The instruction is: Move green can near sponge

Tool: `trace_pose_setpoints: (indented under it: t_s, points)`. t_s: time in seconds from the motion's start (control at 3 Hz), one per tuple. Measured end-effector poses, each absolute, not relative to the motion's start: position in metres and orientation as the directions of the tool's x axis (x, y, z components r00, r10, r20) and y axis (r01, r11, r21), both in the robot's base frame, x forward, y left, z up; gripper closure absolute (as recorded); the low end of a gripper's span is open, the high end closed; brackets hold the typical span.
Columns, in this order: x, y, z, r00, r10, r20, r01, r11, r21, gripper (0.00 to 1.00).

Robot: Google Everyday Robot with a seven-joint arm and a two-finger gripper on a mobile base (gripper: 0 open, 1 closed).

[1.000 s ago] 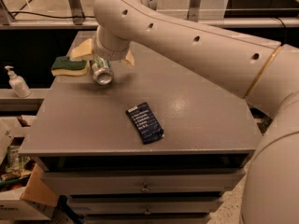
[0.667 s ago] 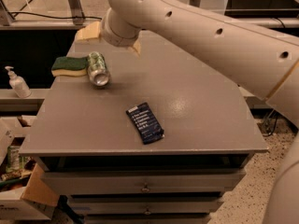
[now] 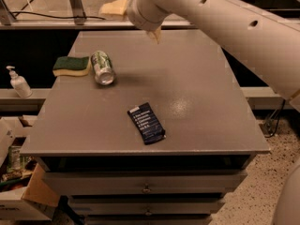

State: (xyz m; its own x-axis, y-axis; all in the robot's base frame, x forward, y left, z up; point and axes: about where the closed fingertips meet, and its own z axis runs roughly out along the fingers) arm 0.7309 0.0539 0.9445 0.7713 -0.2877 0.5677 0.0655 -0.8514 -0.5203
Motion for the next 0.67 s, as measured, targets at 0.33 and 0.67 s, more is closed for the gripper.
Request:
trace_pose_setpoints:
  t_s: [0.33, 0.67]
  points:
    - [0.7527, 0.0188, 0.9529, 0.739, -0.445, 0.506, -0.054, -0.788, -0.613, 0.0]
    - [0.7536, 0.0185, 0.9537, 0.736, -0.469, 0.488, -0.076, -0.774, -0.629, 0.0]
